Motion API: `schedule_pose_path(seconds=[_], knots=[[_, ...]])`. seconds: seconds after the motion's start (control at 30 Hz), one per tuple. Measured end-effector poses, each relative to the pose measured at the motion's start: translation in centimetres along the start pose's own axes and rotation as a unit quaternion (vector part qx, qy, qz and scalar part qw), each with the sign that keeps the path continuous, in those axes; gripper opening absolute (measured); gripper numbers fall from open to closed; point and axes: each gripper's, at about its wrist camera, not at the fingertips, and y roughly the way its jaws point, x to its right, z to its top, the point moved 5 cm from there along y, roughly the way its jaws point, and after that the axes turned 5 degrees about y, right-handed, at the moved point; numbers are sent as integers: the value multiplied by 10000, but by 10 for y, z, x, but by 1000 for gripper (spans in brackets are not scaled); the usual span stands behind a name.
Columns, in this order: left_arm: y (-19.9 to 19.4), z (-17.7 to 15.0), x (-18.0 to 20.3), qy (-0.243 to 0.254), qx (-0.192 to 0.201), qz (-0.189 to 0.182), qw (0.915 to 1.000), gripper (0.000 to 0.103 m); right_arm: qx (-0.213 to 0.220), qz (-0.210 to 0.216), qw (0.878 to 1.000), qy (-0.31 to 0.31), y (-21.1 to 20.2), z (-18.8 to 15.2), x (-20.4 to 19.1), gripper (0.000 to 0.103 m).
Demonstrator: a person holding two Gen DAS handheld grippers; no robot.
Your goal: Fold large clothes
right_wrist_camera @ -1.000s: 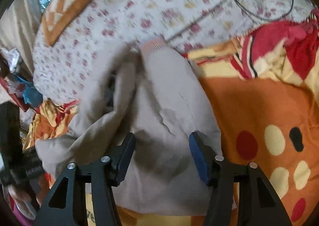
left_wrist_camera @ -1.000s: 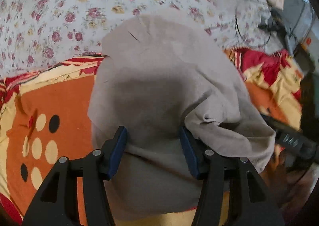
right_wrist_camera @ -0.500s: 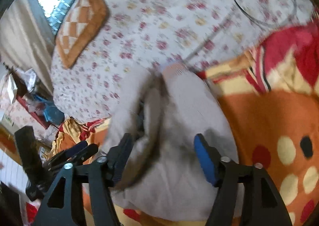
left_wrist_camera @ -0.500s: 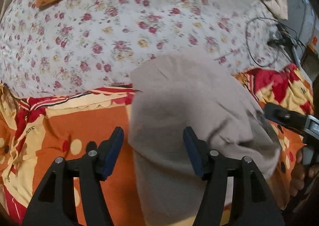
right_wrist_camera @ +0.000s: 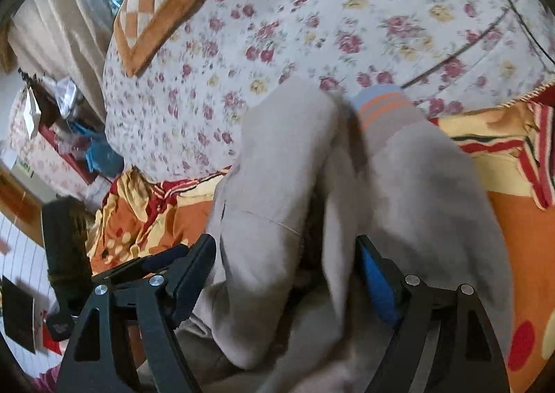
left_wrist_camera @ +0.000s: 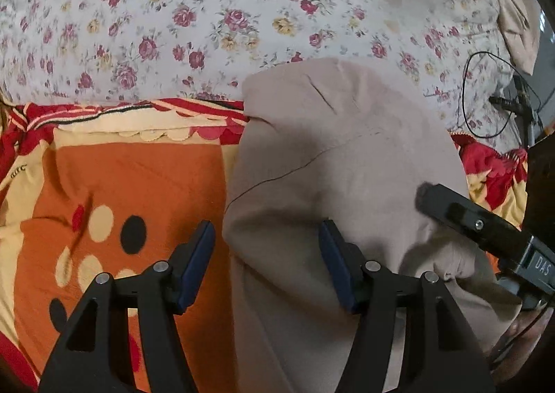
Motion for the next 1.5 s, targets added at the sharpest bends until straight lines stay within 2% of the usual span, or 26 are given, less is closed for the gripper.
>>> schedule_pose_path(seconds=[0.07,0.1,0.13,0.23,0.33,0.5,0.6,0.63,0.7,0.77,0.8,0.87,0.93,1.0,1.1,1.17,1.2,1.23,1.3,1.37,1.4,1.43,1.5], knots=[[0,1,-1,-13,2,23,10000,63,1,6,10000,-8,4,3,-2,79],[-1,1,-2,-31,0,33,10000,63,-20,71,10000,10,7,6,-3,70],[0,1,-3,-65,-5,40,10000,63,-35,76,10000,13,9,7,-4,50],[0,-3,-5,-206,-82,-36,9997,63,-4,-84,9999,-117,15,8,-4,21],[-11,-2,-2,-206,7,-91,9997,63,329,-57,9991,-256,-4,5,-14,14],[-39,2,13,-110,425,-279,9986,66,977,-51,9950,-182,-61,-5,-16,13],[-30,-4,29,76,238,-327,9992,67,1194,-478,9916,-126,-81,-13,9,13],[-22,-8,36,216,98,-292,9993,67,1136,-649,9914,77,-80,-15,28,13],[-7,-15,46,436,-66,-160,9989,68,1043,-731,9911,390,-71,-17,52,14],[-1,-21,47,444,-116,-23,9989,68,933,-728,9915,532,-64,-17,68,25],[-1,-23,46,378,-94,-47,9992,68,924,-798,9913,484,-68,-15,68,37],[-3,-25,44,338,-73,-71,9994,68,1075,-916,9891,415,-83,-9,63,45],[-3,-24,46,388,-72,-42,9992,68,1307,-786,9880,257,-100,2,50,61],[-2,-24,49,404,-66,-65,9991,68,1357,-943,9862,59,-102,17,39,65],[-3,-26,52,465,-66,-56,9989,68,1040,-1269,9863,-182,-79,34,33,64],[-2,-26,51,510,-70,-52,9987,69,788,-1528,9846,-313,-56,41,36,48],[-1,-26,51,525,-69,-58,9986,71,668,-1755,9816,-343,-45,42,41,25],[0,-26,51,521,-75,-81,9986,73,605,-2064,9760,-336,-38,41,51,19],[2,-27,50,474,-101,-181,9987,78,587,-2498,9663,-192,-25,35,78,19],[2,-28,50,479,-123,-175,9986,78,484,-2258,9726,271,-21,23,106,20],[1,-28,52,535,-90,-108,9985,78,538,-2112,9751,407,-27,21,110,27],[0,-28,53,604,-47,-47,9982,78,596,-2008,9765,513,-40,21,110,33],[-1,-27,55,678,-18,8,9977,78,611,-1792,9797,655,-73,18,101,36]])
